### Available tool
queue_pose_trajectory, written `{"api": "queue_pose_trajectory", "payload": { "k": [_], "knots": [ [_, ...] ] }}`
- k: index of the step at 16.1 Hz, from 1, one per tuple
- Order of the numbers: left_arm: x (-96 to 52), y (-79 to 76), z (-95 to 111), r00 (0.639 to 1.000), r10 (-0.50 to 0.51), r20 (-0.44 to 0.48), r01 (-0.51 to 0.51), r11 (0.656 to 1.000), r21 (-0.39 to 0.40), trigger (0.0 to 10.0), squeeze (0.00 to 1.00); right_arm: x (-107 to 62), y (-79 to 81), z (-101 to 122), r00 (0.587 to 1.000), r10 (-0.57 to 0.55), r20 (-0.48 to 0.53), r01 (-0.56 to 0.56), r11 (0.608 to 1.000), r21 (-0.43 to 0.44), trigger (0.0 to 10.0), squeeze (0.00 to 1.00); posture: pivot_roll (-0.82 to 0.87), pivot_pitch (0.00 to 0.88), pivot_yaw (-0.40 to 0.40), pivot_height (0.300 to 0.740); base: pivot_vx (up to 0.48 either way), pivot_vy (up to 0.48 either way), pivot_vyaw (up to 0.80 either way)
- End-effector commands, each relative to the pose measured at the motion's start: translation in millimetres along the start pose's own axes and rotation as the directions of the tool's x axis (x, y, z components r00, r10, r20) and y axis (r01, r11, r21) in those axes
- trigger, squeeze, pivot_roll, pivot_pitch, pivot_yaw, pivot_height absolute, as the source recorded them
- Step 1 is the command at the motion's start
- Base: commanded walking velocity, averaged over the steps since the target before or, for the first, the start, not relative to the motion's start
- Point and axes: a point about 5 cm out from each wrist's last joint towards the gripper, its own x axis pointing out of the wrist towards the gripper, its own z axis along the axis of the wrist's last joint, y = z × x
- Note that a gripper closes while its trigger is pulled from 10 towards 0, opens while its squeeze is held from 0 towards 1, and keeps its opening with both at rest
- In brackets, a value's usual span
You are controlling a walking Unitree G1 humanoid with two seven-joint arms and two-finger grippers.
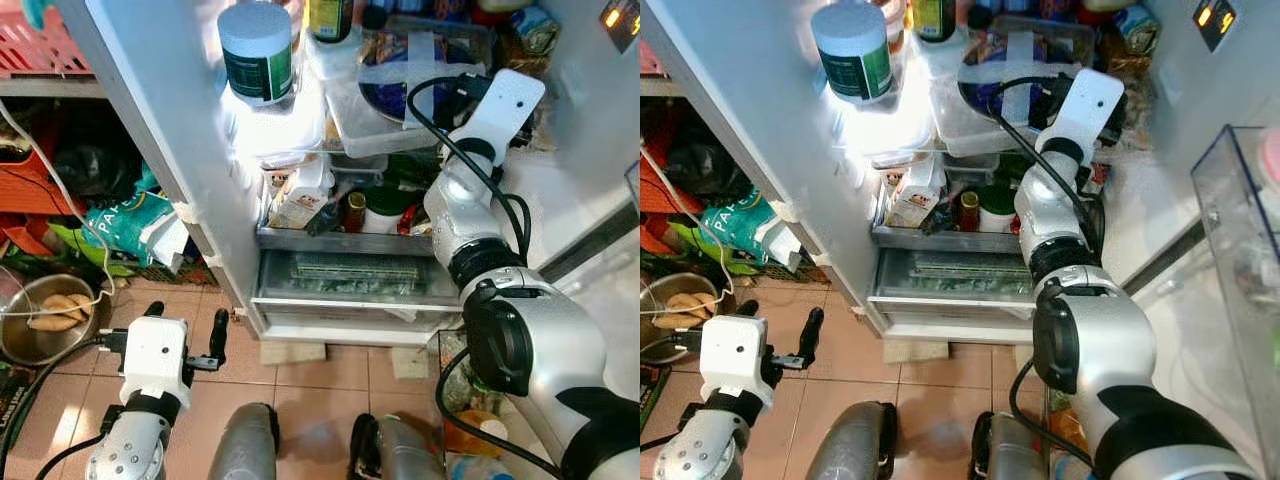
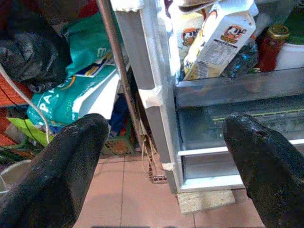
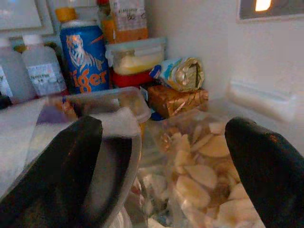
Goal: Restocking fridge
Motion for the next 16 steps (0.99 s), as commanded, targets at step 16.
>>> {"api": "queue_pose_trajectory", "payload": {
  "k": [16],
  "knots": [
    [2.6, 1.8, -6.0, 1.000, 0.007, -0.011, -0.007, 1.000, 0.005, 10.0, 0.00, 1.8, -4.7, 9.2, 0.974, 0.213, 0.080, -0.222, 0.965, 0.137, 10.0, 1.00, 0.32, 0.100, 0.032, 0.740, 0.000, 0.000, 0.00]
  ]
}}
